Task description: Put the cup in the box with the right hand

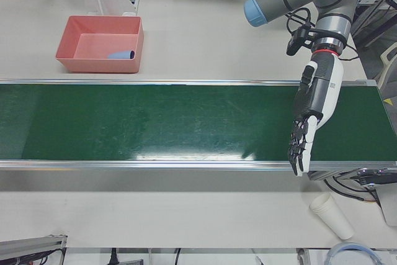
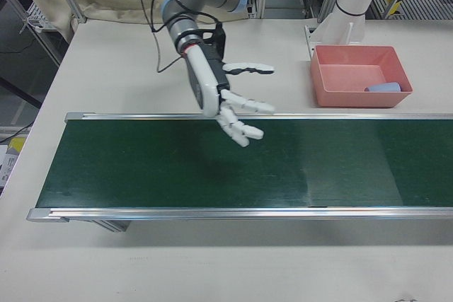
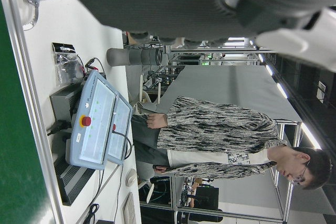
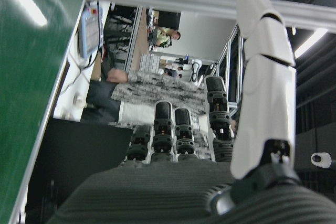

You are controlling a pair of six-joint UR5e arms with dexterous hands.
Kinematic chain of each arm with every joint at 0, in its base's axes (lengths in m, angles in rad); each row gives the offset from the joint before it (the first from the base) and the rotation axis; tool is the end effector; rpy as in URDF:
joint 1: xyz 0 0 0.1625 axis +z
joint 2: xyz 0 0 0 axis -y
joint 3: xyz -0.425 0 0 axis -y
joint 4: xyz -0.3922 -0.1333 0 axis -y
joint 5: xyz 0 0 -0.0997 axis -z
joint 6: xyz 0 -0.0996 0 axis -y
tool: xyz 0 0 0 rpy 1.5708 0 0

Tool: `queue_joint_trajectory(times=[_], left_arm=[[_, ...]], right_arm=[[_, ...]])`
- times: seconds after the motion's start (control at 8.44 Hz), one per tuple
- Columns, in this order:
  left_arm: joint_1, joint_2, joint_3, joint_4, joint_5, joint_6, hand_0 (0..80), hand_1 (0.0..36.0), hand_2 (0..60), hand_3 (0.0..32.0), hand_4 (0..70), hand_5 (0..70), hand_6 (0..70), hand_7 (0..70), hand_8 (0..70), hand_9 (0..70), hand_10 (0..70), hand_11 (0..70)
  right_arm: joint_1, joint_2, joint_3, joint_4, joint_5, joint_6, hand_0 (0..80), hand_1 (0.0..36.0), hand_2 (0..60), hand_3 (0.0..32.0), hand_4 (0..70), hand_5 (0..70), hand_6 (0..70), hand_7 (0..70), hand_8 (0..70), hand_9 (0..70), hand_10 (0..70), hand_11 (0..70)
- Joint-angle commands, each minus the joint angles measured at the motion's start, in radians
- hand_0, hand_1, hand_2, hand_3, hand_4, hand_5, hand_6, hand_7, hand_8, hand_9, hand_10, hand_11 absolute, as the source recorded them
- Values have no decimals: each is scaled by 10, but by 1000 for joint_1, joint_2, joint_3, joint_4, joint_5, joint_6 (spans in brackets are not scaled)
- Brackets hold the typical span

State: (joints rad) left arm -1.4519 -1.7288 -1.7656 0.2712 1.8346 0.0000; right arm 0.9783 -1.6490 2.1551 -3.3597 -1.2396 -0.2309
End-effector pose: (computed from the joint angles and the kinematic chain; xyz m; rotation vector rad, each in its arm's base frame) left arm -0.0427 -0.5478 0.5382 -0.3829 2.0913 -1.9247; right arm -0.1018 -0.4480 0.4649 -0.1321 -2.3301 1.7397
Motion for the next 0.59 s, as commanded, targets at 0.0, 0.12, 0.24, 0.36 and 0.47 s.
queue_joint_trajectory(times=[0.0,0.12,0.24,0.36,0.47], left_arm=[[-1,0,-2,0,0,0,0,0,0,0,0,0,0,0,0,0,0,0],[-1,0,-2,-1,0,0,0,0,0,0,0,0,0,0,0,0,0,0],[-1,0,-2,-1,0,0,0,0,0,0,0,0,0,0,0,0,0,0],[-1,0,-2,-1,0,0,0,0,0,0,0,0,0,0,0,0,0,0],[-1,0,-2,0,0,-2,0,0,0,0,0,0,0,0,0,0,0,0]], right_arm=[[408,-21,-313,226,-237,56,599,204,58,0,183,96,88,270,166,251,115,189],[430,-28,-386,270,-238,64,602,202,60,0,234,94,93,291,168,258,121,196],[428,-26,-444,276,-238,83,606,188,30,0,299,92,97,312,173,267,132,211],[445,-26,-452,276,-238,84,587,202,92,0,301,91,101,327,178,276,147,232],[491,-26,-452,273,-241,79,599,182,29,0,304,93,100,314,181,278,157,248]])
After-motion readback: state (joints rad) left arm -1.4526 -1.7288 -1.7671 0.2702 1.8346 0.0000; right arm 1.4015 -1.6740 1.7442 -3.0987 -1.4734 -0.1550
